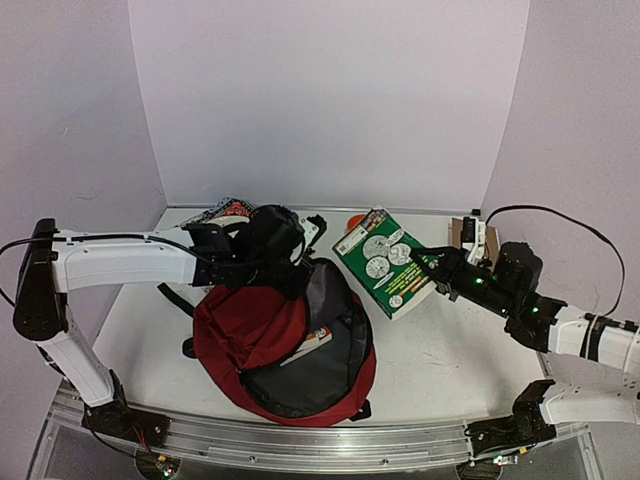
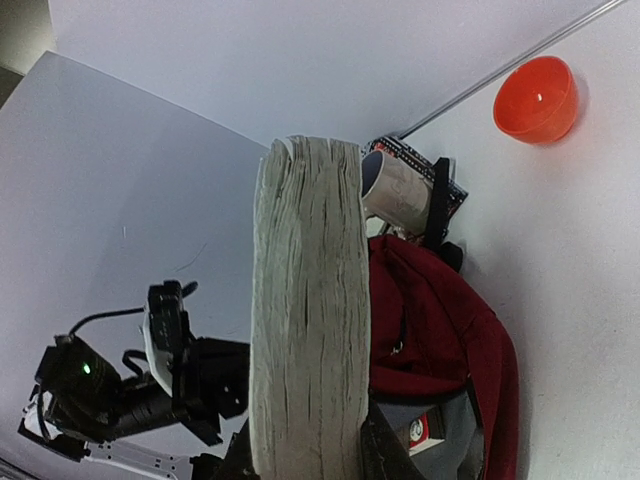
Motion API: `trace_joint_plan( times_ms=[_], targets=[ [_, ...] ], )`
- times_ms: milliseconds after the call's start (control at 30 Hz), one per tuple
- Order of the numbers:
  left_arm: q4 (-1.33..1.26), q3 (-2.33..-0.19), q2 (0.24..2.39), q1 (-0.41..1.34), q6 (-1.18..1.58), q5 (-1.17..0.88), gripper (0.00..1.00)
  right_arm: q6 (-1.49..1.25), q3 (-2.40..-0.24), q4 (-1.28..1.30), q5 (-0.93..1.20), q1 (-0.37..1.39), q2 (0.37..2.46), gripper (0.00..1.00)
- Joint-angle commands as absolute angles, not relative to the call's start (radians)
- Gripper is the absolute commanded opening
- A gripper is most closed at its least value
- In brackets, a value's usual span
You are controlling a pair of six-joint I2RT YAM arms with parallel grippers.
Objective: Pack the student bag
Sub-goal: Pick up the largest pocket of the bag from the student bag, then place the book in the largest pocket of the bag.
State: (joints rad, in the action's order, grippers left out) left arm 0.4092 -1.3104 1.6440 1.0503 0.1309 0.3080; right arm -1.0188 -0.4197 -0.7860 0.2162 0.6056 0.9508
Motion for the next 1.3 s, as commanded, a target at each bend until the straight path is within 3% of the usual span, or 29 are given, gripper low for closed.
trace_joint_plan(
  times_ms=[0,700,1267],
  targets=[
    [0.397,-1.45,1.637,1.015,0.065,0.316,0.0,-1.052,-0.398,-0.862,0.275,0.62,0.905,0.0],
    [0.42,-1.625,1.654,0.971,0.093,0.242,0.0,-1.058,-0.403,-0.806,0.272,0.881,0.957,0.0],
    [0.413,-1.633,1.587,0.969,0.172,0.096,0.0,-1.168,-0.481,-1.116,0.286,0.94,1.306,0.0]
  ],
)
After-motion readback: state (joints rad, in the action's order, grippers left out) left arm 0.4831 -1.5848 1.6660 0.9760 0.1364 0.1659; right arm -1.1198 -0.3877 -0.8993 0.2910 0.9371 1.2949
